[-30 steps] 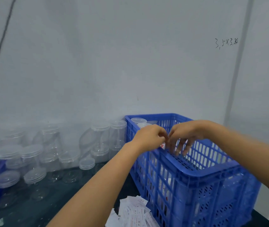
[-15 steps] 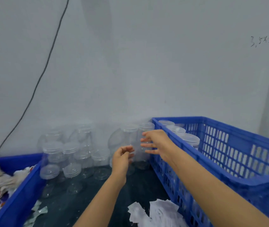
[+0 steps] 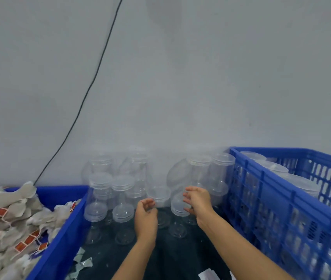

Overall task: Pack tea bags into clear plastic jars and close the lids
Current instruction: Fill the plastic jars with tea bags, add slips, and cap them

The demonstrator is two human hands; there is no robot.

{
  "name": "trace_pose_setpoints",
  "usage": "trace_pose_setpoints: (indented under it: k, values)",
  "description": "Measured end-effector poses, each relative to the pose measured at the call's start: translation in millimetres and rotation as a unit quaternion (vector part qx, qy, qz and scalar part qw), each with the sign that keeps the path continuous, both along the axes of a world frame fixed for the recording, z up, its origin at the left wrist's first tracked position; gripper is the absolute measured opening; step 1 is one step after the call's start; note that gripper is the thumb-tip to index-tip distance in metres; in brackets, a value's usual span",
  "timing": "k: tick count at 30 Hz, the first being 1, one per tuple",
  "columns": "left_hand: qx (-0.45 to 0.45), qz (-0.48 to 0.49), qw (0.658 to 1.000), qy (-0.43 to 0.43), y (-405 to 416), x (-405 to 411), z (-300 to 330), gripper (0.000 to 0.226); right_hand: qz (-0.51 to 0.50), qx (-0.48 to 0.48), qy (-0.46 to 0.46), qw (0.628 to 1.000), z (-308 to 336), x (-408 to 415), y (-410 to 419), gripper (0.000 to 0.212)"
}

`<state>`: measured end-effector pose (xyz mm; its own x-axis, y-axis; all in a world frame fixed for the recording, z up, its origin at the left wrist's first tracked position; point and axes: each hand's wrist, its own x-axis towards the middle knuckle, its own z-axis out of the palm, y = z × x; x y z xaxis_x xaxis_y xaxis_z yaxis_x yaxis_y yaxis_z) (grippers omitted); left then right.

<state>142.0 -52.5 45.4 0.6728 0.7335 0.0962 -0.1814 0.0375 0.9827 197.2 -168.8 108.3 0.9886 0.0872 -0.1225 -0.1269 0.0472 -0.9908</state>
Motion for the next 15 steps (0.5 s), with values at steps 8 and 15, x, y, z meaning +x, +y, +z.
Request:
trace_pose_setpoints:
  k: [8,15]
  values:
    - [0.077,-0.187,0.979,-0.006,-17.7,62.7,33.0,0.048,-0.164,-0.047,-0.029,0.985,3.9,44.0,3.9,0.038]
    - [0.077,-0.28,0.956,0.04,-39.8,110.5,56.0,0.078,-0.099,-0.079,-0.05,0.991,-4.0,56.7,-13.7,0.06]
